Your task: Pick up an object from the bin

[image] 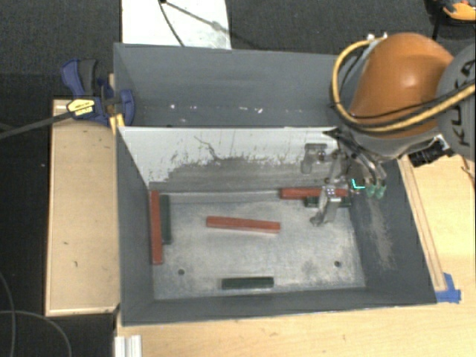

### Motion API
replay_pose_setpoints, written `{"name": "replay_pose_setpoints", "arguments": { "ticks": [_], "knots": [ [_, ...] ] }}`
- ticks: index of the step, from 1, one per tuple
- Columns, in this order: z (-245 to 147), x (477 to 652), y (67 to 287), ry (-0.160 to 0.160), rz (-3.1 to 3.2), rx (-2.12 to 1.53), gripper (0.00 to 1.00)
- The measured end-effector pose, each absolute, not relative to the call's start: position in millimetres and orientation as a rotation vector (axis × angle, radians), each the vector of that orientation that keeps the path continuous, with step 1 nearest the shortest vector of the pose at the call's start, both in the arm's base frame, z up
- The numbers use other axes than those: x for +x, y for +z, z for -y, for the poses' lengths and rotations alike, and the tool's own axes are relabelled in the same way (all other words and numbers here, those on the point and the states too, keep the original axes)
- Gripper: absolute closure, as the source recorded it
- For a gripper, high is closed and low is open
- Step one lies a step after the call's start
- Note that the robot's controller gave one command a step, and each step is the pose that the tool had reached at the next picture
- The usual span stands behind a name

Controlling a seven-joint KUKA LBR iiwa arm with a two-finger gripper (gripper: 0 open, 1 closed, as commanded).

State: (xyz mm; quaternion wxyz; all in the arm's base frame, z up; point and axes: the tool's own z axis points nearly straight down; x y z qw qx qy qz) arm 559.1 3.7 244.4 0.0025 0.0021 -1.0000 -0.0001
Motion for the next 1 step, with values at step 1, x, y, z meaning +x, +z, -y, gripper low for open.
{"name": "replay_pose_setpoints", "arguments": {
  "ticks": [1],
  "knots": [
    [-3.7, 560.6, 249.1, 0.0, 3.146, 0.006, 0.0]
  ]
}}
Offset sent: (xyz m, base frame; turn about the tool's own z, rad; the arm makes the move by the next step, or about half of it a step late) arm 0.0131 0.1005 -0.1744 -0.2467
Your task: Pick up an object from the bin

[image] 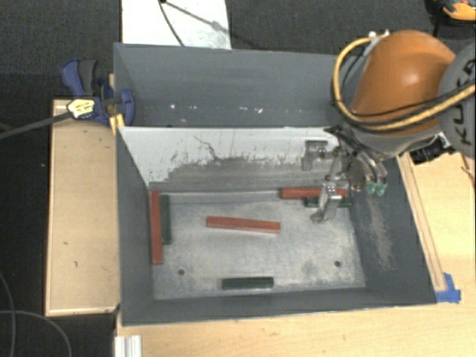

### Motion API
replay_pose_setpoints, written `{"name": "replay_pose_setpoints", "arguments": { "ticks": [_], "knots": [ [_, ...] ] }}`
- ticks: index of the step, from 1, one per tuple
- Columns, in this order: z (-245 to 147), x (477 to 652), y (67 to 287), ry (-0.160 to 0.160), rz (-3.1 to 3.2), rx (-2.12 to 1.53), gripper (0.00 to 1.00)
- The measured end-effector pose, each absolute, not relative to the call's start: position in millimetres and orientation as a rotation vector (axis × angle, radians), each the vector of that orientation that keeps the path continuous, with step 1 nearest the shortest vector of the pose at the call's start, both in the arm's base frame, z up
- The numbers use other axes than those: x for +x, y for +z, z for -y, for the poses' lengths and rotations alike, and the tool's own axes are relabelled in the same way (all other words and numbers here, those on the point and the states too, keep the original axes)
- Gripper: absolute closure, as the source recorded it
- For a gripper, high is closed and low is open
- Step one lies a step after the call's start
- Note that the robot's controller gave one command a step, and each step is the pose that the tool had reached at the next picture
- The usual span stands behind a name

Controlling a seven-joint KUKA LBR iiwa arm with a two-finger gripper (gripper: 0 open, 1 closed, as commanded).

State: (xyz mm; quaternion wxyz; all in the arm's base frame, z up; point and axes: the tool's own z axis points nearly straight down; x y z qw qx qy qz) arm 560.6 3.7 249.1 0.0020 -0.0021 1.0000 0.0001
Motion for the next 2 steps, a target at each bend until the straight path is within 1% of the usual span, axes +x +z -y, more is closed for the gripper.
{"name": "replay_pose_setpoints", "arguments": {
  "ticks": [1, 2],
  "knots": [
    [-40.5, 566.0, 185.4, 0.0, -3.132, -0.137, 0.0],
    [-64.8, 582.6, 162.2, 0.001, -3.137, 0.087, 0.0]
  ]
}}
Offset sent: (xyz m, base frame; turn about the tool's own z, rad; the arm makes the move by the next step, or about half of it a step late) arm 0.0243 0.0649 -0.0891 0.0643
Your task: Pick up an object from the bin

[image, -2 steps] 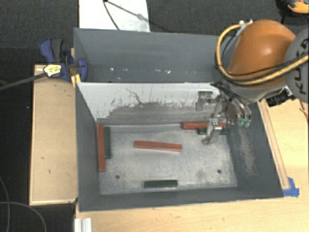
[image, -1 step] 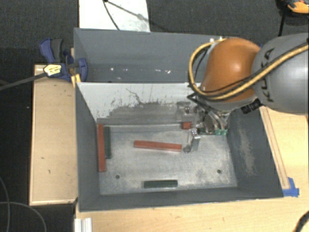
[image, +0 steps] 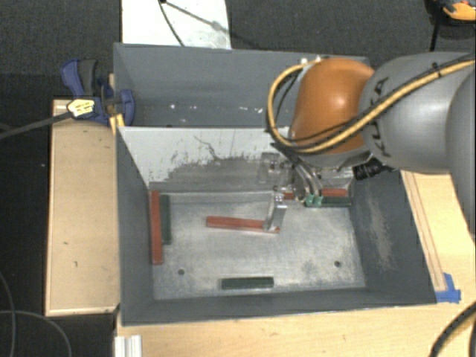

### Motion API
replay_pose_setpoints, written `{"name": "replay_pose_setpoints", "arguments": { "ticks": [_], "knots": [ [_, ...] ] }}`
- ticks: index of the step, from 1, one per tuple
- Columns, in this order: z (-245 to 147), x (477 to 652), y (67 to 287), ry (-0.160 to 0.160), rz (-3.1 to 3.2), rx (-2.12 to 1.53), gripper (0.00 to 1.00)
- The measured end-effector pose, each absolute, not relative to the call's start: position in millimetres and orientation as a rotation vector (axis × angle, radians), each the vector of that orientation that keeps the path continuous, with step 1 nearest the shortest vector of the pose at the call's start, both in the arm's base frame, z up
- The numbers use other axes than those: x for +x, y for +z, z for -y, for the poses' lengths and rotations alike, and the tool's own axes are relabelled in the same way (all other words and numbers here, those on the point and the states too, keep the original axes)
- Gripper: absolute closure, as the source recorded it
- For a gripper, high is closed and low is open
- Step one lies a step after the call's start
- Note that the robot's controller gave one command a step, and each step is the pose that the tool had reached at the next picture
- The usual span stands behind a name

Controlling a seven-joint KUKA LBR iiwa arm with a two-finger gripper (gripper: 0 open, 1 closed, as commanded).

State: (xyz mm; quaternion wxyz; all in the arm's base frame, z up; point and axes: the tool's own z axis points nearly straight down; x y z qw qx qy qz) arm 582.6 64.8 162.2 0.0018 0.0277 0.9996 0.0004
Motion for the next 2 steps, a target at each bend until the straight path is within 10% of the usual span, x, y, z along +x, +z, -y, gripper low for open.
{"name": "replay_pose_setpoints", "arguments": {
  "ticks": [1, 2],
  "knots": [
    [-104.0, 578.1, 145.8, 0.002, -3.14, 0.061, 0.0],
    [-96.6, 589.9, 84.9, 0.004, -3.13, 0.144, 0.0]
  ]
}}
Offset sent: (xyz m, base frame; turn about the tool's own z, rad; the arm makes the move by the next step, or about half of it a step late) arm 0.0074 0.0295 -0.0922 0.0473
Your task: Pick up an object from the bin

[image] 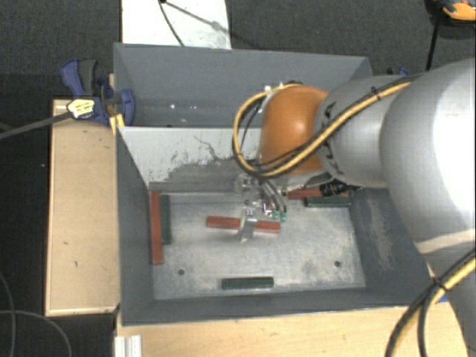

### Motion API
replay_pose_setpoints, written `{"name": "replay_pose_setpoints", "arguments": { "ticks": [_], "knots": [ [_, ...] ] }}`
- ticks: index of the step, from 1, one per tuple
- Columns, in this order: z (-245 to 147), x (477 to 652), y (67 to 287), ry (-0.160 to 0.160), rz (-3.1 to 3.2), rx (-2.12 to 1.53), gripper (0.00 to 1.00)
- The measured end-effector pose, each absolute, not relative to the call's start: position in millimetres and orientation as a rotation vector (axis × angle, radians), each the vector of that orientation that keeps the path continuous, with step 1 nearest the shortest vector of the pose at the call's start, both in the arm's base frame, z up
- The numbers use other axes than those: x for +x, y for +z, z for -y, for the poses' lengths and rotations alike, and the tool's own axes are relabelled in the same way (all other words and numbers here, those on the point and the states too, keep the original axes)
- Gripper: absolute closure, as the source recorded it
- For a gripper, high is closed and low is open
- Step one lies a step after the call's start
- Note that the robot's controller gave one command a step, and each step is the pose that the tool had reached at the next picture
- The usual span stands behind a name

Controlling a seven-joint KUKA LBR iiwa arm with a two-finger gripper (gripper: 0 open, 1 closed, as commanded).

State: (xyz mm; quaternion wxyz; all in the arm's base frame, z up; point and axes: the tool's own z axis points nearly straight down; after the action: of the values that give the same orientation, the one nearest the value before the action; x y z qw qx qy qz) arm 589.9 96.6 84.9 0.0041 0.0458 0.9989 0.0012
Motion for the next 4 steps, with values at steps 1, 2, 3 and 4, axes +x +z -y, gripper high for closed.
{"name": "replay_pose_setpoints", "arguments": {
  "ticks": [1, 2, 3, 4],
  "knots": [
    [-96.7, 584.4, 69.8, 0.004, -3.126, 0.218, 1.0],
    [-96.6, 582.8, 72.1, 0.003, -3.128, 0.224, 1.0],
    [-96.6, 582.5, 72.9, 0.003, -3.13, 0.224, 1.0],
    [-96.3, 581.4, 80.4, 0.001, -3.135, 0.223, 1.0]
  ]
}}
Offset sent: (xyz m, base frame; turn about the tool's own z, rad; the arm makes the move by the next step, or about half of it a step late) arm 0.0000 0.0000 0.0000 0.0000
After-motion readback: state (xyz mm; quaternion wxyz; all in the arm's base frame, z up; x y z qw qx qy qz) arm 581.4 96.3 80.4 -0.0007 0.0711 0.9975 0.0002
